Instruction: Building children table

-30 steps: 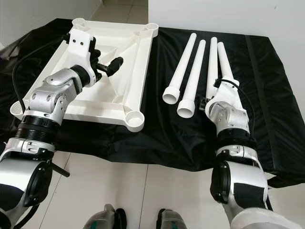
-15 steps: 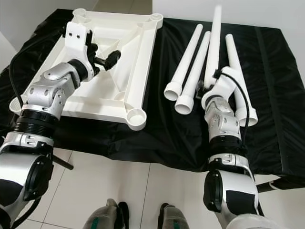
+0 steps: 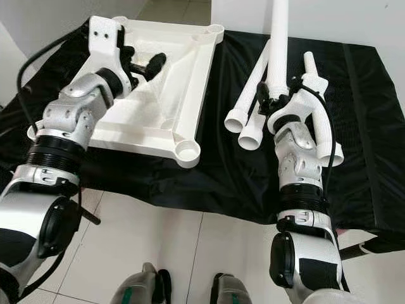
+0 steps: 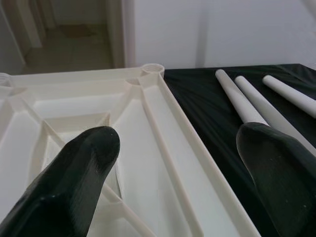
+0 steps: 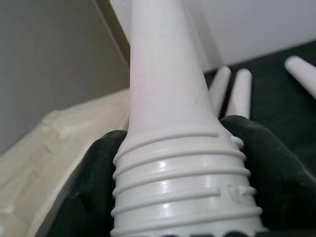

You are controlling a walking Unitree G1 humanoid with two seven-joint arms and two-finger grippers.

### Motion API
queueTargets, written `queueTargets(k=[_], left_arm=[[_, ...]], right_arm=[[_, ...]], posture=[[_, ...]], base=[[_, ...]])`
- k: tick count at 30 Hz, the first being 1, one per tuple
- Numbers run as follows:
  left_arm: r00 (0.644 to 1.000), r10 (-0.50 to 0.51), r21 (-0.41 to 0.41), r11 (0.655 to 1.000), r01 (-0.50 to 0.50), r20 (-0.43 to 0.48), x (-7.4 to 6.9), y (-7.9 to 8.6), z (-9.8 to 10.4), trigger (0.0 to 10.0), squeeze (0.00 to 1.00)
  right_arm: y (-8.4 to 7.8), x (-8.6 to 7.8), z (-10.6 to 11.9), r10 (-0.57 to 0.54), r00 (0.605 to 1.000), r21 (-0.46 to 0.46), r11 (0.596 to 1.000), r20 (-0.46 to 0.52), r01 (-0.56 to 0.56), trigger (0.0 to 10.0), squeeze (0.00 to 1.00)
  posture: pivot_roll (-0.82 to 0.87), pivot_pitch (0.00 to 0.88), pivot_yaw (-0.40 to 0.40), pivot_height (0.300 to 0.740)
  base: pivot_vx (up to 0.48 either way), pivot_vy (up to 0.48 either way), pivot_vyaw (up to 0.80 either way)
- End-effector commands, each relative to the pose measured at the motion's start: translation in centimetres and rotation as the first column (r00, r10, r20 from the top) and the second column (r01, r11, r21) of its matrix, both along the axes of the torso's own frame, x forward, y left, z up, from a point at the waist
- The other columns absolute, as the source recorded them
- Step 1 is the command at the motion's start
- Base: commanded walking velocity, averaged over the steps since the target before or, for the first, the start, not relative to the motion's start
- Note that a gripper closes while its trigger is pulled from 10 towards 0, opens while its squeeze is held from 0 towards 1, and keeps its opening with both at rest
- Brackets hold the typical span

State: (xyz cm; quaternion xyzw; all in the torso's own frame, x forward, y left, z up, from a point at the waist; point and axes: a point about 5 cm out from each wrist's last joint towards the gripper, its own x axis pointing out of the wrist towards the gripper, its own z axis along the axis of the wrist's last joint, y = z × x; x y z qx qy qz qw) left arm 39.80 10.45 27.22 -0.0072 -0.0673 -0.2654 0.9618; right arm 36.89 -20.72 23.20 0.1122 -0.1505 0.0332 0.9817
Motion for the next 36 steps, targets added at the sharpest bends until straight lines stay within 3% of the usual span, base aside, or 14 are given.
queueTargets(k=[1, 8, 11, 15, 19, 22, 25, 28, 29, 33, 36], left_arm=[[1.0, -0.015, -0.009, 1.0, 0.015, -0.001, 0.1, -0.4, 0.0, 10.0, 0.0], [0.993, -0.107, -0.052, 0.993, 0.105, -0.043, -0.1, -1.5, -0.6, 10.0, 0.0], [0.981, -0.18, -0.108, 0.979, 0.172, -0.07, -0.4, -1.8, -0.6, 10.0, 0.0], [0.966, -0.255, -0.162, 0.956, 0.244, -0.051, -0.6, -1.5, 1.3, 10.0, 0.0], [0.953, -0.302, -0.199, 0.935, 0.292, -0.022, -0.8, -1.4, 2.9, 10.0, 0.0], [0.936, -0.352, -0.249, 0.907, 0.34, -0.002, -1.1, -1.5, 4.1, 10.0, 0.0], [0.889, -0.458, -0.341, 0.833, 0.435, 0.014, -1.9, -2.3, 5.6, 10.0, 0.0], [0.872, -0.49, -0.371, 0.806, 0.461, 0.019, -2.1, -2.5, 6.0, 10.0, 0.0], [0.847, -0.531, -0.398, 0.771, 0.497, 0.027, -2.5, -2.9, 6.4, 10.0, 0.0], [0.823, -0.567, -0.411, 0.744, 0.526, 0.027, -2.7, -3.4, 6.5, 10.0, 0.0], [0.793, -0.608, -0.443, 0.703, 0.556, 0.031, -3.0, -3.9, 6.8, 10.0, 0.0]], right_arm=[[0.4, -0.3, 0.2, 0.021, 0.999, 0.005, 1.0, 0.048, -0.022, 10.0, 0.0], [1.7, -1.6, 0.1, 0.103, 0.975, 0.003, 0.994, 0.197, -0.105, 10.0, 0.0], [2.5, -2.1, 0.2, 0.156, 0.956, -0.02, 0.988, 0.249, -0.156, 10.0, 0.0], [4.0, -2.8, 0.5, 0.277, 0.915, -0.084, 0.961, 0.292, -0.264, 10.0, 0.0], [4.4, -2.9, 0.7, 0.32, 0.895, -0.101, 0.947, 0.311, -0.304, 10.0, 0.0], [4.7, -3.1, 0.8, 0.351, 0.879, -0.113, 0.936, 0.324, -0.332, 10.0, 0.0], [5.3, -3.3, 0.5, 0.417, 0.853, -0.147, 0.909, 0.314, -0.391, 10.0, 0.0], [5.6, -3.5, 0.3, 0.437, 0.846, -0.161, 0.9, 0.307, -0.406, 10.0, 0.0], [5.9, -3.6, 0.0, 0.467, 0.834, -0.179, 0.884, 0.293, -0.432, 10.0, 0.0], [6.4, -3.9, -0.2, 0.504, 0.817, -0.192, 0.863, 0.28, -0.466, 10.0, 0.0], [6.9, -4.2, -0.4, 0.553, 0.792, -0.223, 0.832, 0.261, -0.507, 10.0, 0.0]], posture=[[-0.05, 0.024, 0.048, 0.74], [-0.04, 0.037, 0.066, 0.74], [-0.04, 0.043, 0.064, 0.74], [-0.03, 0.044, 0.061, 0.74], [-0.02, 0.044, 0.061, 0.74], [-0.02, 0.042, 0.061, 0.74], [-0.02, 0.041, 0.06, 0.74], [-0.02, 0.04, 0.061, 0.74], [-0.02, 0.036, 0.061, 0.74], [-0.02, 0.036, 0.061, 0.74], [-0.03, 0.034, 0.065, 0.74]], base=[[0.0, 0.0, 0.0], [0.0, 0.0, 0.0], [0.0, 0.0, 0.0], [0.0, 0.0, 0.0], [0.0, 0.0, 0.0], [0.0, 0.0, 0.0], [0.0, 0.0, 0.0], [0.0, 0.0, 0.0], [0.0, 0.0, 0.0], [0.0, 0.0, 0.0], [0.0, 0.0, 0.0]])
